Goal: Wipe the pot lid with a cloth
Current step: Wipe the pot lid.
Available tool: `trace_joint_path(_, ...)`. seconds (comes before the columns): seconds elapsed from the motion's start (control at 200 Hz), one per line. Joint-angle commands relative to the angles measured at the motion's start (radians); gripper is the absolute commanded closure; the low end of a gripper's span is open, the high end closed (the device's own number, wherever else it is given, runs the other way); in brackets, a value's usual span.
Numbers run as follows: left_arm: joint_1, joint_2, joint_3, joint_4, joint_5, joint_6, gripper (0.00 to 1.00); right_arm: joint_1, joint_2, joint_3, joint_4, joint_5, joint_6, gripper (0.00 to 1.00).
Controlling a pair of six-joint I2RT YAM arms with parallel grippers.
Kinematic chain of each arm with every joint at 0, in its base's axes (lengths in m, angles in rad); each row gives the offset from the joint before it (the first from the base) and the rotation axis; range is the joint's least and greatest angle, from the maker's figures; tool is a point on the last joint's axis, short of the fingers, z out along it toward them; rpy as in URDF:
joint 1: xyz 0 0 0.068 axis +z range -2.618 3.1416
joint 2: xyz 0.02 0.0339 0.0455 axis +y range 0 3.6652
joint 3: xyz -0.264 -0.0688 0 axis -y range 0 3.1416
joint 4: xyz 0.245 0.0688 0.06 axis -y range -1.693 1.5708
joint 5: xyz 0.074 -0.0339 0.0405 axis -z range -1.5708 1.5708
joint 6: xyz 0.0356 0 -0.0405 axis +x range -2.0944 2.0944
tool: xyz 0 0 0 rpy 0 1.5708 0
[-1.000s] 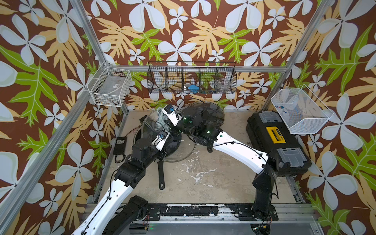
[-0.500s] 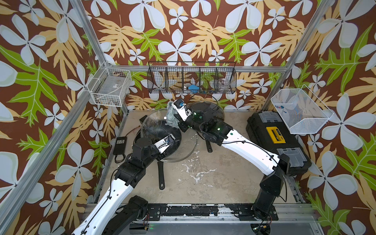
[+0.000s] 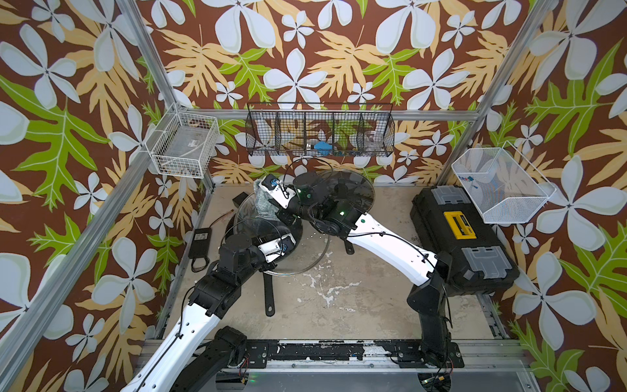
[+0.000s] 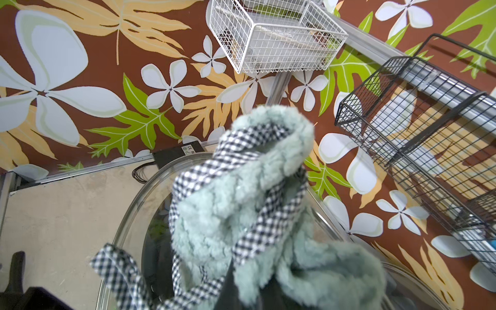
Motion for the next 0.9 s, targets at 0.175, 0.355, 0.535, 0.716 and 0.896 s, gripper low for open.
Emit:
trace_joint_path(0.175,-0.001,-0.020,-0.012,0.294,0.036,-0.144,1.00,-0.085,-0.275,-0.382,0.179,0.070,0.084,1.00)
trace_joint_path(0.355,-0.001,-0.031,-0.059,0.428,0.096,-0.443,1.00,-0.103,-0.413,-0.590,0.215,0.087,0.103,1.00)
trace_joint_path(0.535,-0.001,-0.014,-0.061,0.503,0.016,-0.667,1.00,-0.096,-0.499,-0.719,0.224,0.017,0.152,1.00)
trace_joint_path(0.716,-0.001,-0.011,-0.048,0.563,-0.105,-0.852,1.00,-0.021,-0.519,-0.784,0.245,0.036,0.160,1.00)
trace_joint_path(0.896,-0.001,0.000,-0.017,0.561,-0.169,-0.996,1.00,0.055,-0.466,-0.774,0.259,0.064,0.159,1.00)
